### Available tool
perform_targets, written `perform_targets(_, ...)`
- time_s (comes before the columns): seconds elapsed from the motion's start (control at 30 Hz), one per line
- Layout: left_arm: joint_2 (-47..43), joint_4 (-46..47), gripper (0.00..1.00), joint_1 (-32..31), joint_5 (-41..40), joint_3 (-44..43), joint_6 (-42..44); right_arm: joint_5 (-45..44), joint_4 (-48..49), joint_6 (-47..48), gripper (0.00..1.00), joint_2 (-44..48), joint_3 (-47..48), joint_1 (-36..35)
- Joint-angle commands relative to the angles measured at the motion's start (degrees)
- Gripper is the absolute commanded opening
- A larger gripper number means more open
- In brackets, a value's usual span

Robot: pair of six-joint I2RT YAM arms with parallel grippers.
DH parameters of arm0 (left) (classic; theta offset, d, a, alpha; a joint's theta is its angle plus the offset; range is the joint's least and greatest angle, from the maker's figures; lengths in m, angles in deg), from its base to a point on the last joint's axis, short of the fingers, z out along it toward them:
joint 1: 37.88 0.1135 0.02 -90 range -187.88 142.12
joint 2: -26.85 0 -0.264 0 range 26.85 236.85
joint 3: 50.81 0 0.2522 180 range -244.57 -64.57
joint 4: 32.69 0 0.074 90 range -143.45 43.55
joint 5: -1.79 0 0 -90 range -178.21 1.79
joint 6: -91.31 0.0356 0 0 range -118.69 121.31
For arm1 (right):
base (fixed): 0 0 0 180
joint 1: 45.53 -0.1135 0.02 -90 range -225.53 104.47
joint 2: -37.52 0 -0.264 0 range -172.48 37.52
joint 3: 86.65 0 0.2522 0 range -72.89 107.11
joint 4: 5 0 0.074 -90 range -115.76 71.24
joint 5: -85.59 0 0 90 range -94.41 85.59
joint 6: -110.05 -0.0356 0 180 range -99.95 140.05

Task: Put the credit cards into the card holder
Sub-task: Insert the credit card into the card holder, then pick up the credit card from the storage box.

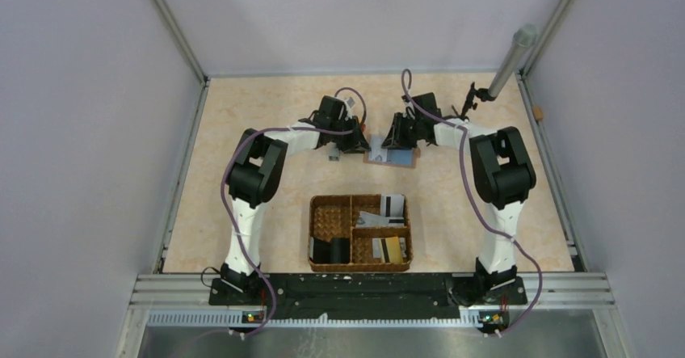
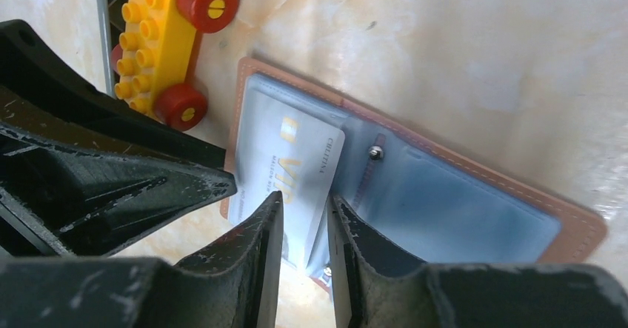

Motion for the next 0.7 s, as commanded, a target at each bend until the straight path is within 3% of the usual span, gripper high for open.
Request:
perform_targets(0.0,-1.1,2.74,0.28,-0.4,0.3,0.82,-0.53,0.17,1.35,-1.19,0.26,1.15,1.77,-2.35)
perform_targets(0.17,-1.51,3.48,0.27,-0.43,0.82,1.04,-1.1,-0.26,0.87,-0.9,0.25,1.11,3.17,-3.42)
perform_targets(0.3,-4.14,2.48,0.3,-0.29,-0.48,1.6,-0.02,-3.26,-1.17,1.7,0.39,4.64,1.95,-3.45)
perform_targets(0.47,-10.13,0.92,0.51,-0.22,-0.73,2.3,1.93,-8.71,-3.61,6.65,0.6,14.2,-0.87,-3.4)
perform_targets(0.67,-21.12,-2.45,0.73,-0.19,-1.99,4.65,5.69,-10.99,-7.54,6.43,0.65,26.58,-4.49,-3.5)
